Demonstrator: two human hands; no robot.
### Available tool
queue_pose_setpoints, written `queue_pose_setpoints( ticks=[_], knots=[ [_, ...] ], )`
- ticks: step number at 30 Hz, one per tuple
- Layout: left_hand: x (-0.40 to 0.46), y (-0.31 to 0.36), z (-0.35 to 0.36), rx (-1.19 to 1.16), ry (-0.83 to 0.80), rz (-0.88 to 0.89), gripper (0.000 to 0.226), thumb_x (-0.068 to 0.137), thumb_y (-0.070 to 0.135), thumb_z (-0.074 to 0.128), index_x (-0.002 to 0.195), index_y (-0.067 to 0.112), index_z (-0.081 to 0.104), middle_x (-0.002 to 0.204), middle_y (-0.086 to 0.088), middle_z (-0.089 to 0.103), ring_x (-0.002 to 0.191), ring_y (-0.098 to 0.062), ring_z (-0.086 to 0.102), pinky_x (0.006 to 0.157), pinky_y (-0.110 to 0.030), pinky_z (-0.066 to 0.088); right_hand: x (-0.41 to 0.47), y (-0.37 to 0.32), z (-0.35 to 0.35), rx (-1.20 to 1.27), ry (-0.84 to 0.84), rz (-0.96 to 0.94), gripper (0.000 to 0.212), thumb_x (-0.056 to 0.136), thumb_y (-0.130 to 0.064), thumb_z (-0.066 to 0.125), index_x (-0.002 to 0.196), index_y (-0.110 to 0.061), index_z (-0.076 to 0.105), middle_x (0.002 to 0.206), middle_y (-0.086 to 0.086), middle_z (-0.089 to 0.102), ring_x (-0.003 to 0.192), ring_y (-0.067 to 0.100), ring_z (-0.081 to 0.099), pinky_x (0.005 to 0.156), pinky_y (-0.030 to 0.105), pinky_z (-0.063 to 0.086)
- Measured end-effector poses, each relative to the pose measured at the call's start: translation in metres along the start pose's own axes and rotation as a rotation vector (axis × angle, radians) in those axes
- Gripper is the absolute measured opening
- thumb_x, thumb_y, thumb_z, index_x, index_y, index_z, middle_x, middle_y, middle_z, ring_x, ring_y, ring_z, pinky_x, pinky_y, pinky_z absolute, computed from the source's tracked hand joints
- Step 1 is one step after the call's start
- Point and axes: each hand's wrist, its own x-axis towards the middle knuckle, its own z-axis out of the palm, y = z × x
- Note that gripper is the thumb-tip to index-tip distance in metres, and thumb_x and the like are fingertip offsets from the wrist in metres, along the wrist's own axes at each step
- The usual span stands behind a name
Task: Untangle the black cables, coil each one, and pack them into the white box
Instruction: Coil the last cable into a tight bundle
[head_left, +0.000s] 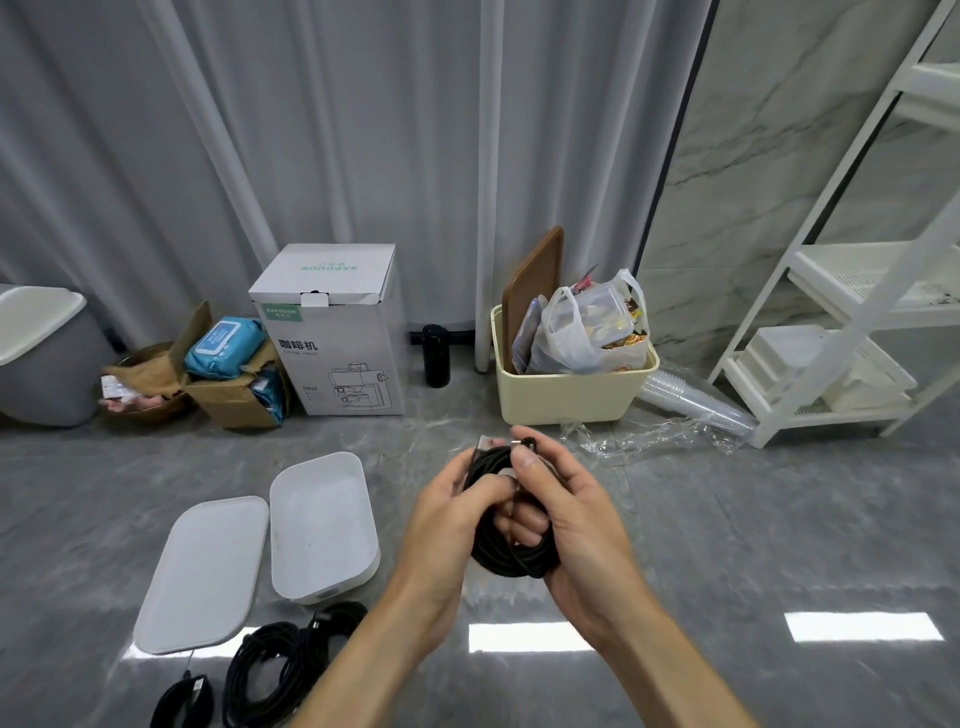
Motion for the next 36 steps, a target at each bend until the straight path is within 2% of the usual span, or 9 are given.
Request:
queue_pose_setpoints(
  ticks=[2,5,8,14,20,25,28,31,36],
  knots=[
    [-0.001,-0.002,-0.001,0.077,-0.012,-0.027,0.014,0.083,0.022,0.065,0.095,0.017,0.07,0.074,-0.002,0.065,0.076,-0.016,0.061,0.084,-0.034,0.05,0.0,-0.002,0.0,-0.011,0.024,-0.031,0.029,0.091,-0.017,0.059,0.119,-0.01,0.061,0.051,-0.001,0.038,0.042,0.008,0.033,0.043,0.018,0.035],
    [-0.002,-0.007,0.004,0.214,-0.005,-0.046,0.024,0.097,0.02,0.051,0.073,0.016,0.057,0.061,0.007,0.055,0.067,-0.01,0.056,0.072,-0.024,0.051,0.0,-0.002,-0.002,-0.06,0.044,-0.062,0.025,0.094,-0.021,0.058,0.117,-0.012,0.061,0.05,0.002,0.04,0.042,0.012,0.04,0.045,0.022,0.04],
    [-0.003,-0.006,0.011,0.241,0.085,0.06,0.023,0.101,0.025,0.051,0.083,0.013,0.057,0.054,0.011,0.053,0.055,-0.003,0.052,0.056,-0.013,0.045,0.0,-0.004,0.002,-0.067,0.021,-0.071,0.028,0.088,-0.025,0.061,0.114,-0.013,0.062,0.053,0.003,0.043,0.042,0.013,0.043,0.044,0.024,0.04],
    [-0.001,-0.002,0.012,0.234,0.171,0.129,0.021,0.097,0.034,0.058,0.095,0.013,0.065,0.061,0.005,0.06,0.059,-0.005,0.057,0.059,-0.018,0.048,0.001,-0.007,0.004,0.087,-0.043,-0.054,0.033,0.087,-0.022,0.061,0.117,-0.011,0.06,0.056,0.001,0.035,0.041,0.011,0.038,0.042,0.023,0.039],
    [-0.002,0.009,0.01,-0.19,0.018,-0.048,0.019,0.095,0.028,0.059,0.094,0.009,0.058,0.076,-0.009,0.054,0.067,-0.015,0.051,0.068,-0.027,0.045,0.004,-0.011,-0.003,0.003,-0.018,-0.096,0.039,0.082,-0.027,0.063,0.119,-0.015,0.062,0.056,0.001,0.039,0.049,0.012,0.043,0.053,0.025,0.043],
    [-0.002,0.004,0.019,0.114,0.206,0.11,0.03,0.09,0.054,0.057,0.095,0.025,0.065,0.059,0.015,0.057,0.058,-0.002,0.054,0.057,-0.016,0.043,0.0,-0.005,-0.003,-0.257,0.017,-0.146,0.039,0.074,-0.04,0.066,0.109,-0.022,0.068,0.057,-0.002,0.047,0.055,0.009,0.047,0.053,0.02,0.043],
    [-0.004,0.003,0.023,0.12,0.24,0.212,0.029,0.087,0.051,0.057,0.097,0.024,0.062,0.062,0.013,0.062,0.055,-0.001,0.056,0.05,-0.017,0.044,-0.002,-0.004,0.0,-0.28,0.032,-0.18,0.035,0.075,-0.041,0.066,0.104,-0.021,0.07,0.058,-0.001,0.047,0.053,0.009,0.045,0.047,0.02,0.043],
    [-0.004,0.005,0.025,0.113,0.222,0.219,0.026,0.09,0.046,0.057,0.098,0.022,0.061,0.06,0.012,0.06,0.053,-0.001,0.054,0.048,-0.015,0.042,-0.002,-0.005,0.001,-0.292,0.043,-0.203,0.036,0.075,-0.042,0.066,0.103,-0.021,0.068,0.056,-0.001,0.047,0.051,0.01,0.045,0.045,0.02,0.042],
    [-0.009,0.009,0.02,0.202,0.095,0.246,0.038,0.082,0.06,0.048,0.1,0.03,0.061,0.067,0.016,0.062,0.065,0.001,0.058,0.059,-0.013,0.045,-0.004,-0.014,-0.003,-0.351,0.018,-0.214,0.042,0.073,-0.046,0.066,0.111,-0.027,0.065,0.059,-0.004,0.053,0.054,0.008,0.049,0.052,0.02,0.043]
  ],
)
